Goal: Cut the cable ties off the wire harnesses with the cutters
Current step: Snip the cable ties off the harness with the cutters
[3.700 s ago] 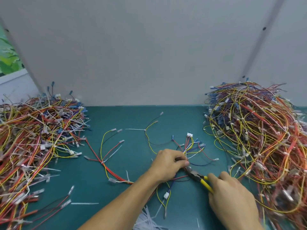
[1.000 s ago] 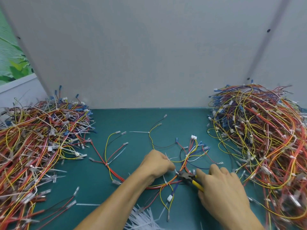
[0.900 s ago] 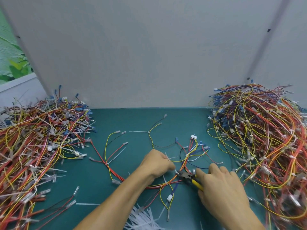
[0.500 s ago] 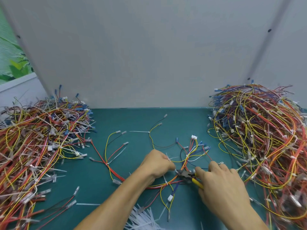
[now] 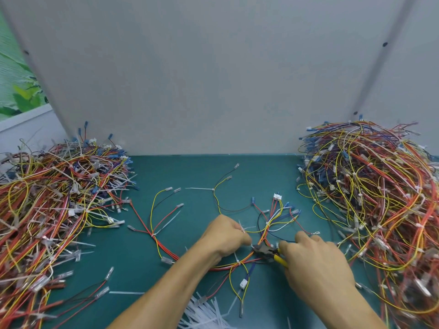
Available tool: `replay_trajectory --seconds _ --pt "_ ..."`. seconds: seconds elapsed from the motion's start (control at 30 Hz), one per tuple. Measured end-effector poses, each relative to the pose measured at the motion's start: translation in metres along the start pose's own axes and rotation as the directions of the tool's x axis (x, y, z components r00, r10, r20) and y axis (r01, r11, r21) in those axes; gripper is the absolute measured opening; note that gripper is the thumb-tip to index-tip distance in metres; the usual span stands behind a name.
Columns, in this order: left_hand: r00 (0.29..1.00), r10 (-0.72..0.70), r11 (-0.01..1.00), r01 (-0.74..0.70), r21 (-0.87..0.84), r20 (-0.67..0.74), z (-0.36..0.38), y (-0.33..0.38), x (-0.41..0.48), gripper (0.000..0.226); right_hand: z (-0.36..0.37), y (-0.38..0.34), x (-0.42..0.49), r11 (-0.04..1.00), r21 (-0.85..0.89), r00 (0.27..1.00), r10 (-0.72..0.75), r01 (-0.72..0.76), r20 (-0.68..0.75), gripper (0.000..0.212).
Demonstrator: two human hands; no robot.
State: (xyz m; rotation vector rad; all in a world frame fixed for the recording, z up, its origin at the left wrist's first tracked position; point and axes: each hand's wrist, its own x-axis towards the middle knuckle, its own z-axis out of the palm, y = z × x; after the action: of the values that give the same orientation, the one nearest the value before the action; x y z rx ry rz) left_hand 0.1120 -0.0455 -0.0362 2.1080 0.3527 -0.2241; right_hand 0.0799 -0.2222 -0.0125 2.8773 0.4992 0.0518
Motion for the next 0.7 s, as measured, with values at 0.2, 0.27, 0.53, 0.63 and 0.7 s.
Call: replay_trajectory --seconds 0.2,0.27,0.53,0.63,0.7 --pt "1.000 0.002 1.000 -0.001 -0.015 0.004 0.000 -0.001 0.001 0.015 -0.002 0.000 -0.001 0.998 0.054 0.999 -0.019 0.017 0.031 0.020" --pt "1.000 -0.001 0.999 0.001 -0.037 0.005 0.000 -0.001 0.002 0.014 -0.001 0.000 -0.001 0.998 0.059 0.999 -0.017 0.015 0.038 0.020" --pt "0.992 -0.118 0.947 0.099 -0.305 -0.044 -0.013 0.001 -0.004 0.012 -0.003 0.006 -0.001 0.996 0.086 1.000 0.013 -0.013 0.002 0.021" --pt "0.973 -0.200 0.904 0.139 -0.404 -0.111 -0.023 -0.004 -0.006 0.014 -0.004 0.011 -0.005 0.990 0.139 0.999 0.022 -0.015 -0.049 0.024" --pt "0.971 -0.203 0.886 0.127 -0.446 -0.127 -0.028 -0.012 -0.006 0.021 -0.005 0.016 -0.007 0.986 0.165 0.997 0.023 -0.011 -0.072 0.027"
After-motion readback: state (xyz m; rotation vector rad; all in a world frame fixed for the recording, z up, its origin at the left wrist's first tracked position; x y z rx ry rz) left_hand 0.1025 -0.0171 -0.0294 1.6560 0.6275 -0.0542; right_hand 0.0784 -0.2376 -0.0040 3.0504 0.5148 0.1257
